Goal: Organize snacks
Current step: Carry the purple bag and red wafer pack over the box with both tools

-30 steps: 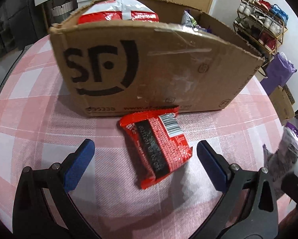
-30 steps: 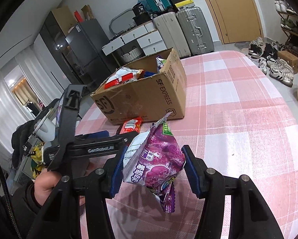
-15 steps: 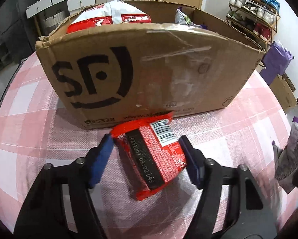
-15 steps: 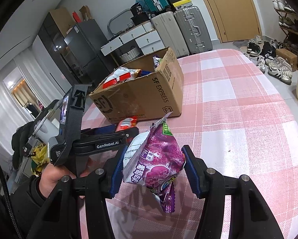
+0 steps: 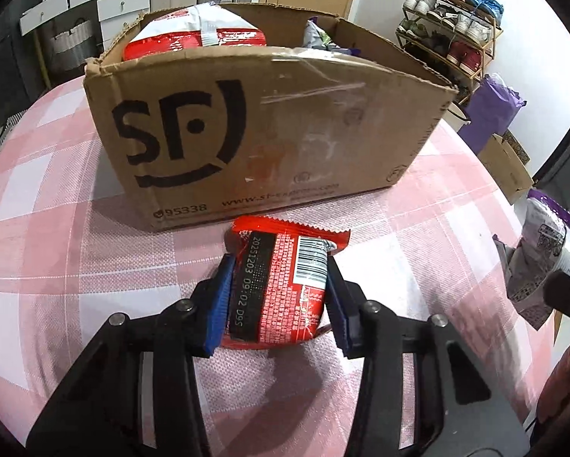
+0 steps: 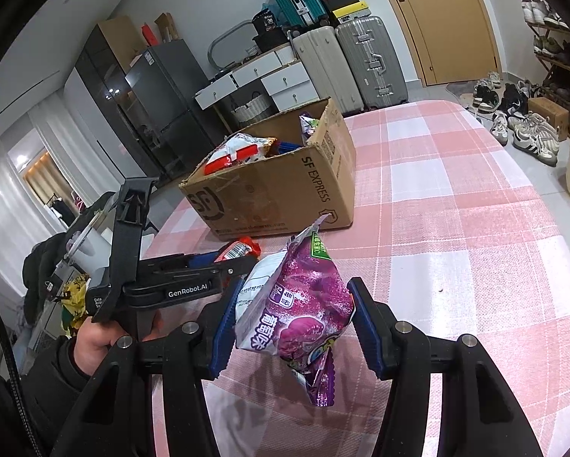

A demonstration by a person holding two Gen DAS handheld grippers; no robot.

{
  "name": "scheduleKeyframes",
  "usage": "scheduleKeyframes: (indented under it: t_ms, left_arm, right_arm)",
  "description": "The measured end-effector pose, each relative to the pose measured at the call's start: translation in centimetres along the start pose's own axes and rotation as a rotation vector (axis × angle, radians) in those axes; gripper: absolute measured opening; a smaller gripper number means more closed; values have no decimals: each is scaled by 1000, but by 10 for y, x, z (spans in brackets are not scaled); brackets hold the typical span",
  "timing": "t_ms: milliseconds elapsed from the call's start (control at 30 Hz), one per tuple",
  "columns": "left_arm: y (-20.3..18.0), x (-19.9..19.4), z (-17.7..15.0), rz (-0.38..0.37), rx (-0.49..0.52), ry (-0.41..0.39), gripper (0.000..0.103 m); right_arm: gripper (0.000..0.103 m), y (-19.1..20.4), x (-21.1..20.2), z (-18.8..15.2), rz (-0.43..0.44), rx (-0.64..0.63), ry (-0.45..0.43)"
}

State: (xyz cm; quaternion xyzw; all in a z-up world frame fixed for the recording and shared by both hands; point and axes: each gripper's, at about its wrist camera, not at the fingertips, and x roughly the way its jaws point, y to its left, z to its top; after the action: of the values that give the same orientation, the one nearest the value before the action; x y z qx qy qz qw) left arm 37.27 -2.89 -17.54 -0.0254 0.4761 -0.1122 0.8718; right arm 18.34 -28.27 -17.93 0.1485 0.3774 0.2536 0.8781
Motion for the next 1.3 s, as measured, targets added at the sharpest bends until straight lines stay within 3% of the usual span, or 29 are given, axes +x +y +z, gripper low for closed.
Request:
scheduleKeyframes:
  t_ms: [267,400,667,933,1300]
  left_arm:
    - [0,-19,-4,-2,-7,-21,41]
    - [-3,-59,-28,-7,1,-45,41]
    - [-10,-109,-27,-41,24,-106,41]
    - [-26,-175,3,-21,87,-181,42]
    - [-19,-242,52,-28,114,-239,42]
  right_arm:
    - [56,-3,-2,0,-4,11,-2]
    - [56,0,-4,1,-1,8,-10]
    - [56,14,-13,17,-5,-50,-43]
    - [56,44,-25,55,-30,-183,-96]
    - [56,70,-30,111,10,-214,-148]
